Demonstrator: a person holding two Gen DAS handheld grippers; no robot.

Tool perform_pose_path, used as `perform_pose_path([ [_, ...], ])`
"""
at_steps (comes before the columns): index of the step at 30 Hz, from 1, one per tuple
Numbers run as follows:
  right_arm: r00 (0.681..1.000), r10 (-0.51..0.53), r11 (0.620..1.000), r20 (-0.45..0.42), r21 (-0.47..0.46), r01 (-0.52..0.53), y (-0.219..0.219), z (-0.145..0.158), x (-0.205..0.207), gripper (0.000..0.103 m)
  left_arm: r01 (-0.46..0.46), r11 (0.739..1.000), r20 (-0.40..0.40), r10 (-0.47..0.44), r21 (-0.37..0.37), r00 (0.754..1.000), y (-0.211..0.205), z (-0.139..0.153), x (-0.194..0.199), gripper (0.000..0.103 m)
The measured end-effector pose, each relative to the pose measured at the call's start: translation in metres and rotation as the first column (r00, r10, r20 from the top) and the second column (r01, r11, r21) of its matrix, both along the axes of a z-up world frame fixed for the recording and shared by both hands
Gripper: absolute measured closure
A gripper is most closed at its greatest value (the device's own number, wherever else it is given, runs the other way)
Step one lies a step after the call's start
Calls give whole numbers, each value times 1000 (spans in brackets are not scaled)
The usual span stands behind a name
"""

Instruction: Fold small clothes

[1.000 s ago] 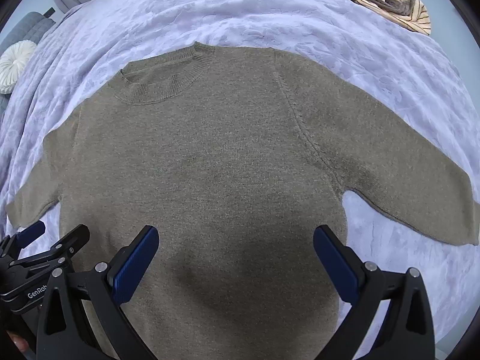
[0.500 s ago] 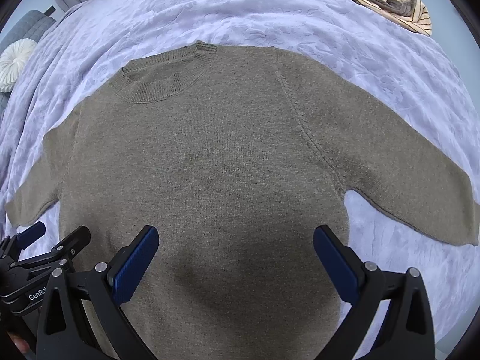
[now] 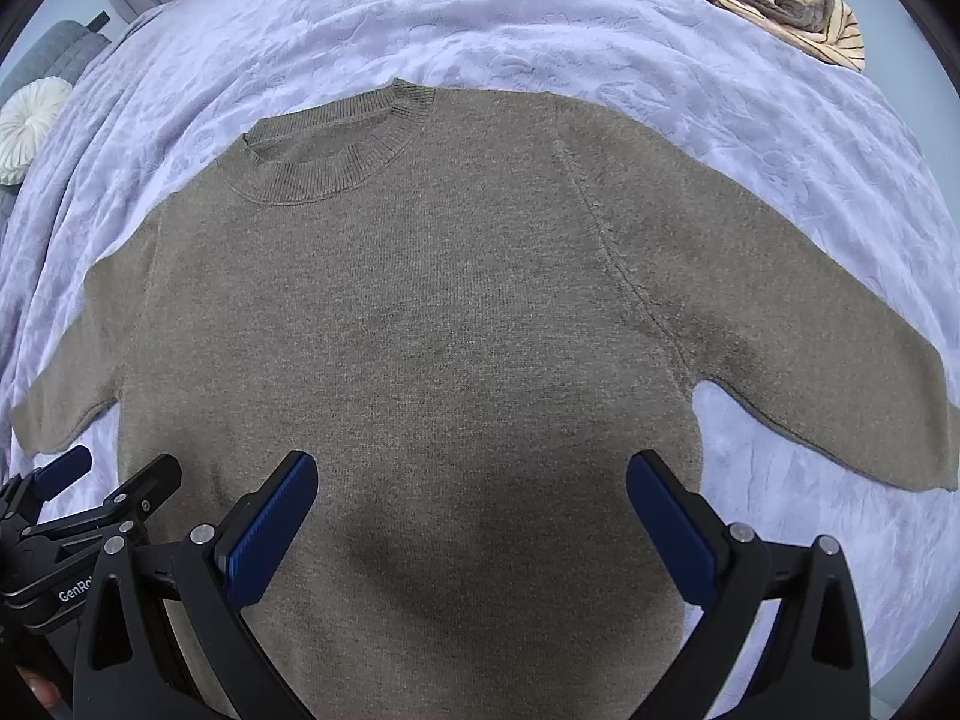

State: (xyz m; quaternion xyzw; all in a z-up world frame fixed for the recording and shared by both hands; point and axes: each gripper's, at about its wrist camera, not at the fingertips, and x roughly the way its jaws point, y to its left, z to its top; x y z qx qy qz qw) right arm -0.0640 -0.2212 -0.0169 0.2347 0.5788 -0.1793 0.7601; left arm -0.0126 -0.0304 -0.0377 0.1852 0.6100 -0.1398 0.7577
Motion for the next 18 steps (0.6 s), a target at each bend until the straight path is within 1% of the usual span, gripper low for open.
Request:
perform_pose_path([
  [18,1000,11,1000,-21,-13,-12,3,-4,4,1,-10,1000,-1,10,3,1000,4,-1,3,0],
])
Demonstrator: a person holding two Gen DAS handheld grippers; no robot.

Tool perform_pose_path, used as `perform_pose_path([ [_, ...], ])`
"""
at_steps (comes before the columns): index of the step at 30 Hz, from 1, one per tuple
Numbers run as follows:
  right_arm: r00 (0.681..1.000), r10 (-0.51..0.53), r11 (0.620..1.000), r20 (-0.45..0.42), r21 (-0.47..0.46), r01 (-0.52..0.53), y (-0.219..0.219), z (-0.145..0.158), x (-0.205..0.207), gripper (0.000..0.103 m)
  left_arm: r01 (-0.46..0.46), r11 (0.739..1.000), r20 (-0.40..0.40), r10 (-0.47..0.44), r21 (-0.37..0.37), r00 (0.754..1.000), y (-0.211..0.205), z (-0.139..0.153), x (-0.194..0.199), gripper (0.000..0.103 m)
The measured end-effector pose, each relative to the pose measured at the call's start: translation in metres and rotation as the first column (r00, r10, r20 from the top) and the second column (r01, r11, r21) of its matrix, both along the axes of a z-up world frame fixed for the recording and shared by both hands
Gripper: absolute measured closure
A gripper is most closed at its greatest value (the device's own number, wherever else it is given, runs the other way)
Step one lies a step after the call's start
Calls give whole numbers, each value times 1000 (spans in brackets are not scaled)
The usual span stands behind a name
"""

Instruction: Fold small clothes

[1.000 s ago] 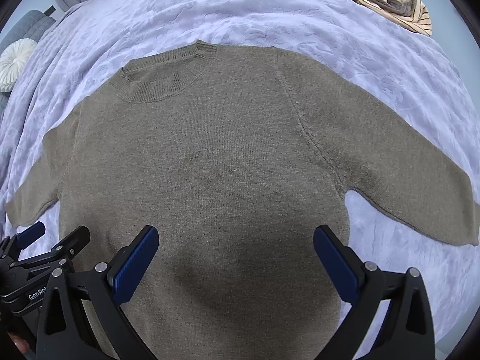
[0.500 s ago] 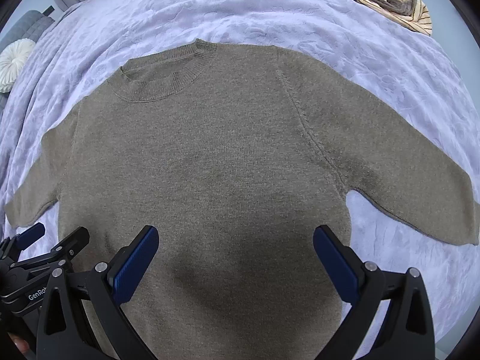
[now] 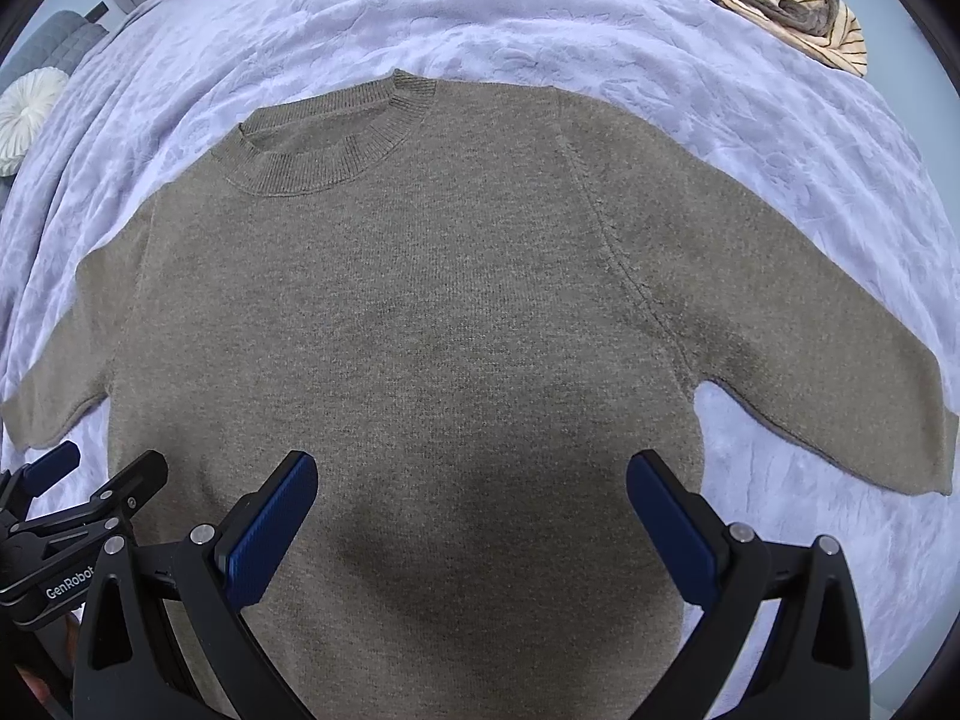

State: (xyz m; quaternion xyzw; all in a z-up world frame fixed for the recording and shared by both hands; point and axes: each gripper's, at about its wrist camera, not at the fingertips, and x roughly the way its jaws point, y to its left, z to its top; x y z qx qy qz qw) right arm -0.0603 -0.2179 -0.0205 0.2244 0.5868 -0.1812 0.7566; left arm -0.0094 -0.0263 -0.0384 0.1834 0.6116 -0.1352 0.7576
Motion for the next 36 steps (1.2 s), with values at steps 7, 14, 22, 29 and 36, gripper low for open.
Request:
perform_pose_path([
  [7,1000,1,1000,-2,-4,-1,0,0,1,0,-3,1000,4,3,3,1000,2,0,0,0],
  [14,1000,3,1000,-5,-3,-3,0,0,1,0,-3,1000,0,3,2,1000,4,0,1,0],
  [22,1000,4,1000,-6,-6,-4,1,-2,2,0,-10,1000,4,10,4,1000,8,-2,4,0],
  [29,1000,7,1000,-11,-9,-7,2,-2,3,0,-8,1000,-2,8,-1,1000,10,-3,5,0],
  [36,1000,10,1000,-21,-19,-10,4,-2,5,0,-13,1000,0,13,-6,1000,12,-4,6,0],
])
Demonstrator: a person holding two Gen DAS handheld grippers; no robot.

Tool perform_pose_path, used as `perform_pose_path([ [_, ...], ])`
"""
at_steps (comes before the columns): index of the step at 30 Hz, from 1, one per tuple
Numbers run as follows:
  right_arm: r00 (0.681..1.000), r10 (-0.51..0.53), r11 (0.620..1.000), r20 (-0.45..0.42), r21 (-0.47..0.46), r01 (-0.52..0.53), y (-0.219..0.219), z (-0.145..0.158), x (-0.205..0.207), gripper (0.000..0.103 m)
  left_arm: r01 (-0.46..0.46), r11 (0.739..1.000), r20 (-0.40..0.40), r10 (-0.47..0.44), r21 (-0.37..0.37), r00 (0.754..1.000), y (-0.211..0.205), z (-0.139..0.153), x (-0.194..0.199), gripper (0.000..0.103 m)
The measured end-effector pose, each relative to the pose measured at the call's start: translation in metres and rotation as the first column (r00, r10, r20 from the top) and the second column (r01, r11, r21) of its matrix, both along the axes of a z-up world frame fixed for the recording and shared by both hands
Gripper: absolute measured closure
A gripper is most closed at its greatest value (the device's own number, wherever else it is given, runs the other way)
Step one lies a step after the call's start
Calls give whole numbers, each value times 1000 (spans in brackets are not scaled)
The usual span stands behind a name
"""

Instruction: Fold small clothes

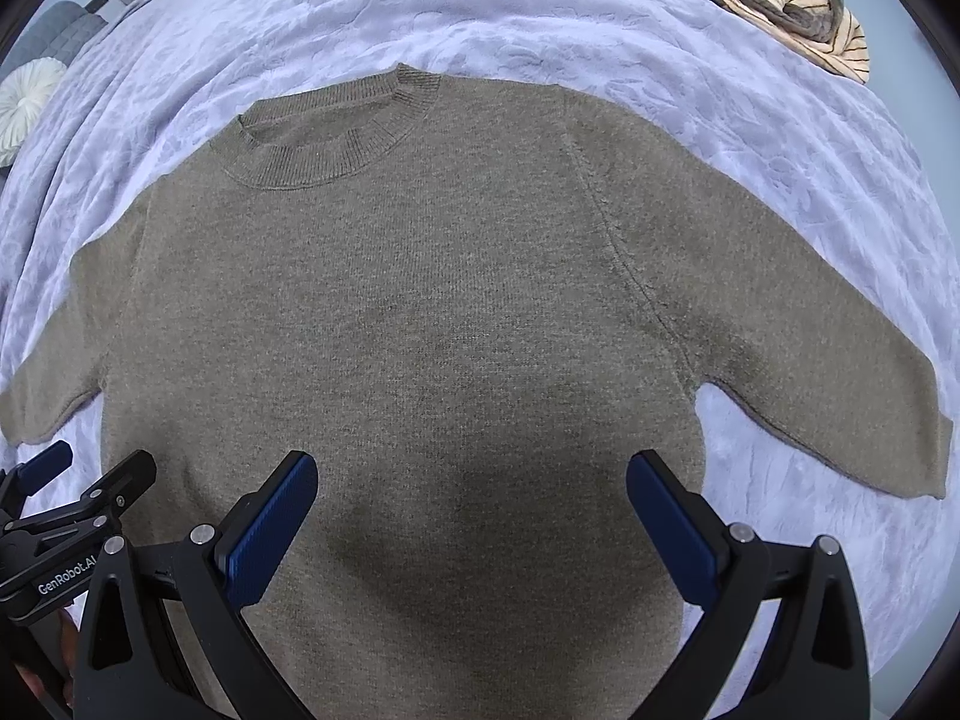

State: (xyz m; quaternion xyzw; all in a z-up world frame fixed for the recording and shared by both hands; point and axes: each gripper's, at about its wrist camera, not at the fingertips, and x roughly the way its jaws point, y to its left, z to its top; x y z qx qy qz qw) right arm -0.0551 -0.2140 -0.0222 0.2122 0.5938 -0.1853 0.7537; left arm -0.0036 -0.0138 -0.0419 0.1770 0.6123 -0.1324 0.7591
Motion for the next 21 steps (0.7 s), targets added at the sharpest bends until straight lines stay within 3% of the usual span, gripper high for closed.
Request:
perform_pose_path([
  [21,1000,13,1000,-14,-17,-13,5,3,8,0,7,999,-28,-8,-39,1000,3,-4,3,0],
])
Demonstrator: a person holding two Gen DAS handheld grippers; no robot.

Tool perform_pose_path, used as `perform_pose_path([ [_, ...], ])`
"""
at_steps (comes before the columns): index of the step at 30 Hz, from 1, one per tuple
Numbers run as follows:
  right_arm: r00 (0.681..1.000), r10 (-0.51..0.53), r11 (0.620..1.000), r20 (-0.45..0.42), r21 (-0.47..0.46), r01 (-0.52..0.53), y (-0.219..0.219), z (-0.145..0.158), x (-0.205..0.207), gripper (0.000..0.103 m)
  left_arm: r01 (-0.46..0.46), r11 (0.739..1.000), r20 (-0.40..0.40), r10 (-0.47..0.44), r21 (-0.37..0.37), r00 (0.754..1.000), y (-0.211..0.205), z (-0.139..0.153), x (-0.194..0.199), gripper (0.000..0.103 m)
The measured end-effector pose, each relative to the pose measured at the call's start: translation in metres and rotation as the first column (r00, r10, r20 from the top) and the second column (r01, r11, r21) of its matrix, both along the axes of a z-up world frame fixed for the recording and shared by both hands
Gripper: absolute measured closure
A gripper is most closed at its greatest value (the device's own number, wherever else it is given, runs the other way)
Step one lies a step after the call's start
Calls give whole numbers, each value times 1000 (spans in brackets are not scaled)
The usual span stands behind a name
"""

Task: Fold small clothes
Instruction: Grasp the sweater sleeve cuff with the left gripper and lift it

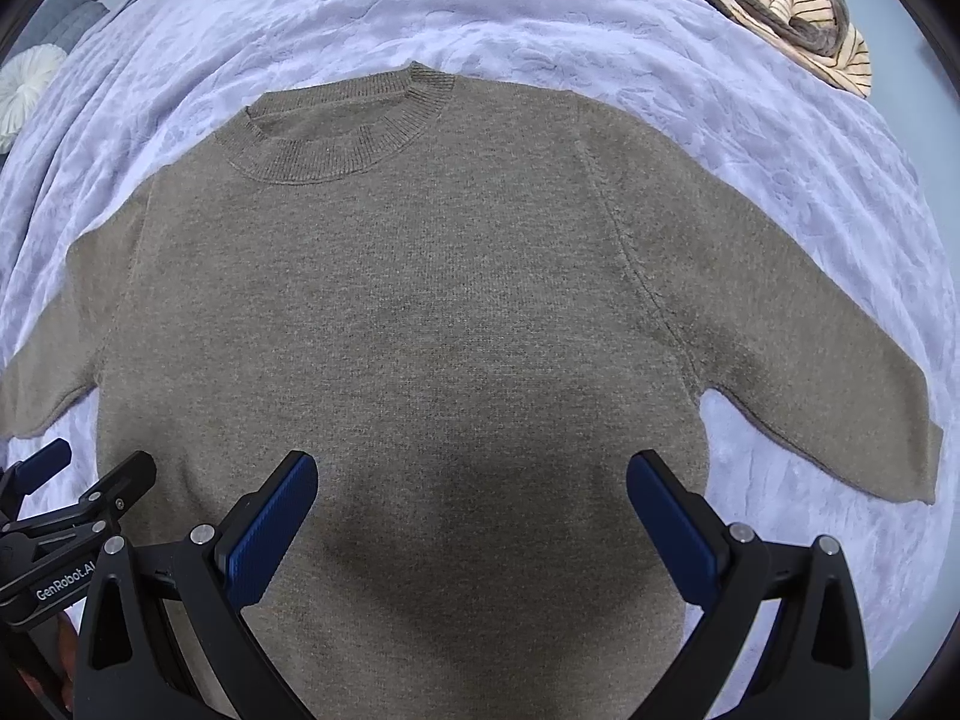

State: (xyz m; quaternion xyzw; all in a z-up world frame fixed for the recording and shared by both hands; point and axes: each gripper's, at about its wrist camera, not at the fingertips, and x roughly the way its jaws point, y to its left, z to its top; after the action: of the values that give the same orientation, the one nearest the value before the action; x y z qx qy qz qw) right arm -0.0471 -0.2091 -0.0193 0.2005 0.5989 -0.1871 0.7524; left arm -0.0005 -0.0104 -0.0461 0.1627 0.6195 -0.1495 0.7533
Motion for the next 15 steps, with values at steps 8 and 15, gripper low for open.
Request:
perform_pose_path([
  [8,998,53,999,17,-13,-53,16,6,8,0,-44,998,-16,43,-42,999,21,-10,10,0],
  [15,994,103,994,41,24,-104,43,8,20,0,-149,976,-16,148,-157,989,76,-10,34,0],
])
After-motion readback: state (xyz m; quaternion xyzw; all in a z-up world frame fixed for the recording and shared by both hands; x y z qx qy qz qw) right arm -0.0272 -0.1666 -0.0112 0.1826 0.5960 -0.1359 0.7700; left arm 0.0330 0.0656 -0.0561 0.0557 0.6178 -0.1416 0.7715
